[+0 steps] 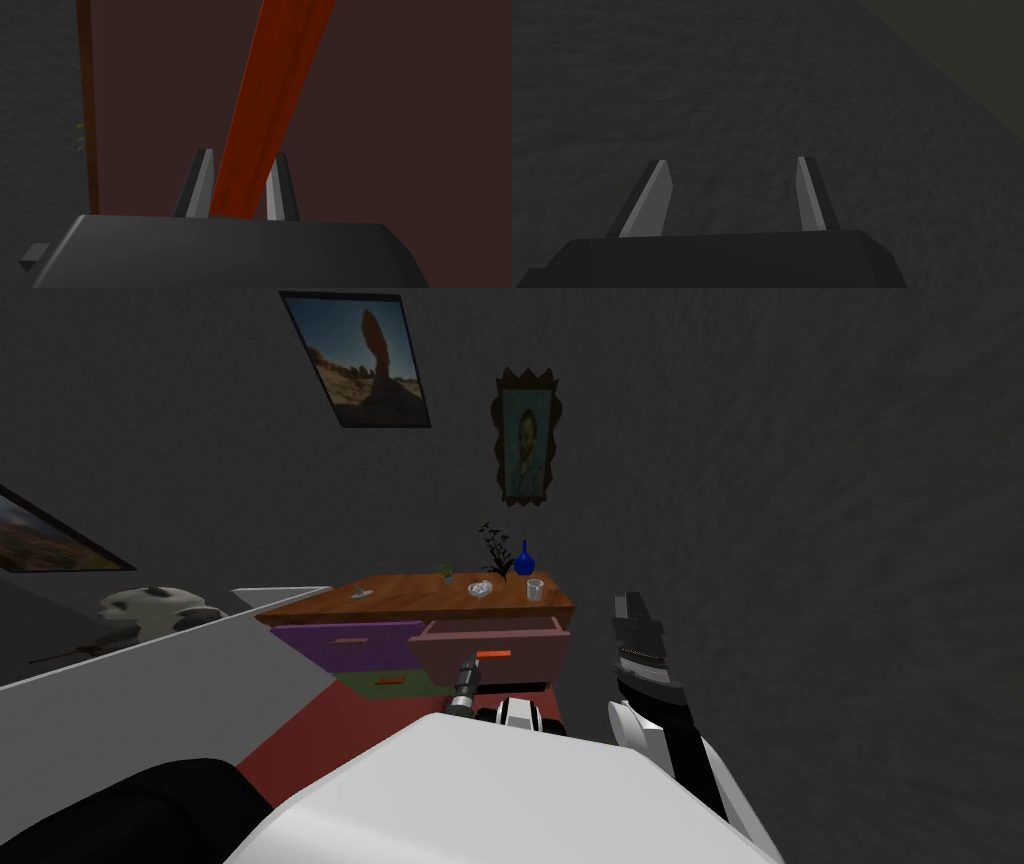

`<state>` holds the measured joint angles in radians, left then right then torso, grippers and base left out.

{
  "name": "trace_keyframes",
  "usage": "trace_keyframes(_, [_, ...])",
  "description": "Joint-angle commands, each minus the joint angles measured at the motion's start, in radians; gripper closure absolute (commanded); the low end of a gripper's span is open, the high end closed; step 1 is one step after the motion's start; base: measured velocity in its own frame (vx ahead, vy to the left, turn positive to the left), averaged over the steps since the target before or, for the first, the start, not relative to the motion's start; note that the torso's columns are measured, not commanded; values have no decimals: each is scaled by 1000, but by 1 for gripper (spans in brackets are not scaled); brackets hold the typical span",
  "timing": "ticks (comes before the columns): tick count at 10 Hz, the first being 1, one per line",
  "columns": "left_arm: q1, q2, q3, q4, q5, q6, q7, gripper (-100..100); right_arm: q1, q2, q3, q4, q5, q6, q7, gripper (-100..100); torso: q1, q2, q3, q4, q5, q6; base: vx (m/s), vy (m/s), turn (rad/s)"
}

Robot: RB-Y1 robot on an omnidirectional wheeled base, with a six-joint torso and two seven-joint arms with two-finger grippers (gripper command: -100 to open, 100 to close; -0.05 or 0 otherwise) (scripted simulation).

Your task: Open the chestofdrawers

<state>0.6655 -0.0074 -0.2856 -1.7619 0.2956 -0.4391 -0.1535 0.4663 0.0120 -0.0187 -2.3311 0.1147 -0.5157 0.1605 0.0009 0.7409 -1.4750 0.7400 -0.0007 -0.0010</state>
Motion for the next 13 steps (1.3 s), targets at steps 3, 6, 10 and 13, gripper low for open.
trace_keyframes(3, [25, 8, -13, -13, 1, -9, -1, 100, 0, 0, 0, 0, 0, 0, 0, 0, -2, -1, 0, -2, 1, 1, -165, -31, 13])
trace_keyframes(6, [54, 13, -21, -43, 4, 3, -9, -100, 0, 0, 0, 0, 0, 0, 0, 0, -1, -6, -3, -1, 0, 1, -88, -13, -4])
trace_keyframes(10, [142, 21, -48, -159, 15, 37, -37, -100, 1, 0, 0, 0, 0, 0, 0, 0, -1, -5, -2, -2, 1, 1, 37, 6, -23])
trace_keyframes(13, [209, 27, -68, -245, 24, 63, -58, -100, 1, 0, 0, 0, 0, 0, 0, 0, -1, -2, 0, -2, 1, 1, 31, 2, -20])
